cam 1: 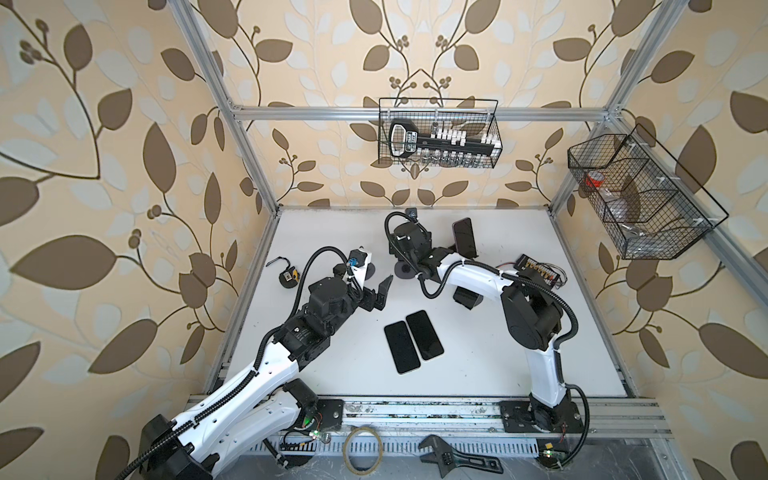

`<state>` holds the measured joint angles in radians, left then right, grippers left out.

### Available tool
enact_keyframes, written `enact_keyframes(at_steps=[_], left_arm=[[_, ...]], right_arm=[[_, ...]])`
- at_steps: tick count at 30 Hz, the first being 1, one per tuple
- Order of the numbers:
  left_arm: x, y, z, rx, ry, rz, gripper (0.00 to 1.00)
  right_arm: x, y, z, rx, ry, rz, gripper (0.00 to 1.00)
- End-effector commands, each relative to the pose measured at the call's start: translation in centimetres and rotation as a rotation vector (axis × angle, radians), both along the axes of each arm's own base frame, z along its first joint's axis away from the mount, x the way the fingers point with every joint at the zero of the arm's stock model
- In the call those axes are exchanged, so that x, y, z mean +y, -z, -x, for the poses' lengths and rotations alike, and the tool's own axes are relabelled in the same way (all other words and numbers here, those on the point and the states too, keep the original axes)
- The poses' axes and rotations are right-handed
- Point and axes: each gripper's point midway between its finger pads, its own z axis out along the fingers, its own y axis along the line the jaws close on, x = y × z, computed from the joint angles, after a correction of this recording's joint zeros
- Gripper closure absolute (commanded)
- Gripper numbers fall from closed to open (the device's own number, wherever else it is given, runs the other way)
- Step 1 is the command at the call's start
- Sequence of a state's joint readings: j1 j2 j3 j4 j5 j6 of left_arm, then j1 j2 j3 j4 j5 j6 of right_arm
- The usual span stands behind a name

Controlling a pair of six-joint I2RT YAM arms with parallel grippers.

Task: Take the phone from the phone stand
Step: 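Lift the green phone upward off the round grey stand with the right gripper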

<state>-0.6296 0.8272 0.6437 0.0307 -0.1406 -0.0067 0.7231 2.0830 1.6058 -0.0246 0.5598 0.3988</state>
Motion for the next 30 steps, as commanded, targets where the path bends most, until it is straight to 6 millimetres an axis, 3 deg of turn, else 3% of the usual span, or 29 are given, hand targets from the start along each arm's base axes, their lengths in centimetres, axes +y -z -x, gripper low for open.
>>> enact_keyframes(at_steps=[1, 30], left_arm=[[-0.41, -2.71, -0.12, -0.059, 0.008, 0.037, 0.01], [-0.50, -2.28, -0.30, -0.047, 0.006, 0.033, 0.01]], right_arm=[[0.01, 0.58, -0.30, 0.000, -0.007, 0.009, 0.13], [-0.33, 1.02, -0.32, -0.009, -0.009, 0.004, 0.21]])
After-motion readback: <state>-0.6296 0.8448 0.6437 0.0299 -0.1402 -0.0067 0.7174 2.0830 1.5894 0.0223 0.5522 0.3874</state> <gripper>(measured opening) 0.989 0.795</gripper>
